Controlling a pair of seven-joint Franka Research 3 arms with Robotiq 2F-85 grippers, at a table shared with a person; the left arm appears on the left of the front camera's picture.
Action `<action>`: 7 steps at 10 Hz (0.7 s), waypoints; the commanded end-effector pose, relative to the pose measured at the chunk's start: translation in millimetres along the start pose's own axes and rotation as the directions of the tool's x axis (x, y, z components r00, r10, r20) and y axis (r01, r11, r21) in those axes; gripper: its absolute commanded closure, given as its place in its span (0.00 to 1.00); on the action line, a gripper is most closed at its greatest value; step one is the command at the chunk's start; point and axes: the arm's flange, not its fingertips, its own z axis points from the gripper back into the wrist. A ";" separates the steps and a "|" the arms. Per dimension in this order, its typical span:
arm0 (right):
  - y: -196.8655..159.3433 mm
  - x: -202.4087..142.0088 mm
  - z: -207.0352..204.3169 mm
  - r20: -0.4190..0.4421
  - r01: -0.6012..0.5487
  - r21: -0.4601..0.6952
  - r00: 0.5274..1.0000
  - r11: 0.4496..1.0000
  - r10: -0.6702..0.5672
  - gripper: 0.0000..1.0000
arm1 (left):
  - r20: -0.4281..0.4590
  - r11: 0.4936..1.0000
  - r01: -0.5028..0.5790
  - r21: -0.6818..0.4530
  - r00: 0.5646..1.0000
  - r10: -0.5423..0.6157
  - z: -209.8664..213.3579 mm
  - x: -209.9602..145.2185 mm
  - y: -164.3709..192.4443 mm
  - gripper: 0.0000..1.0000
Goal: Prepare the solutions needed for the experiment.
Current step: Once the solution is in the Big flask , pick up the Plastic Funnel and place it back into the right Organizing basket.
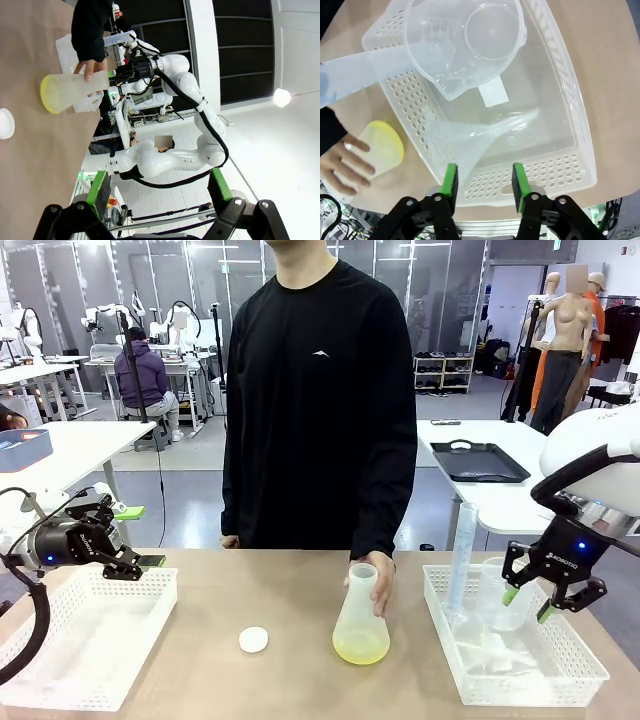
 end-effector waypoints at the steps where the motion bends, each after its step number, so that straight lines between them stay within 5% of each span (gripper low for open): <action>1: 8.0 -6.8 3.2 0.030 0.019 -0.026 0.999 0.999 -0.018 0.26 | -0.001 1.000 0.002 0.000 1.000 -0.002 -0.4 -0.4 -0.4 0.00; 3: 10.7 -3.6 2.8 0.067 0.015 -0.029 0.998 0.999 -0.013 0.06 | -0.001 1.000 0.002 0.000 1.000 -0.002 -0.4 -0.4 -0.4 0.00; 4: 12.8 5.4 -0.5 0.061 -0.062 -0.036 0.996 0.997 0.064 0.06 | -0.001 1.000 0.002 0.000 1.000 -0.002 -0.4 -0.4 -0.4 0.00; 7: 5.4 -2.2 4.6 0.020 -0.016 0.000 1.000 1.000 0.016 0.06 | -0.001 1.000 0.002 0.000 1.000 -0.002 -0.4 -0.4 -0.4 0.00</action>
